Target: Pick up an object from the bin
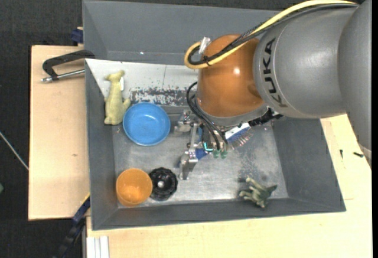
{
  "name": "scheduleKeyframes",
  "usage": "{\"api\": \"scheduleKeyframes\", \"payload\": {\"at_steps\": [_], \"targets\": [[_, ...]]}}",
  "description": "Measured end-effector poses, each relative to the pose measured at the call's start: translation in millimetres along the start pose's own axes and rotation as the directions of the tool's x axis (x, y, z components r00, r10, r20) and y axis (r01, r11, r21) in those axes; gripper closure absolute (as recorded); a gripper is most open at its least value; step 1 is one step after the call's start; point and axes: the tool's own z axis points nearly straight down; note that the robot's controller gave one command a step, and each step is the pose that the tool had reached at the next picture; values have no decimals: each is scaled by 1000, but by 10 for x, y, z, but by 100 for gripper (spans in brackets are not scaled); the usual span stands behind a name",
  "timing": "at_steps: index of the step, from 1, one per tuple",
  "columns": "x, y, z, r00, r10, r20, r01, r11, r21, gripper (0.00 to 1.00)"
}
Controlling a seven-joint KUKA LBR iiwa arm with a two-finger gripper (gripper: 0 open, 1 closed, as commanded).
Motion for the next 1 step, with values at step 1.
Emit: {"api": "scheduleKeyframes", "payload": {"at_steps": [1], "targets": [[210,375,593,1000,18,20,-18,1000,-4,0]]}}
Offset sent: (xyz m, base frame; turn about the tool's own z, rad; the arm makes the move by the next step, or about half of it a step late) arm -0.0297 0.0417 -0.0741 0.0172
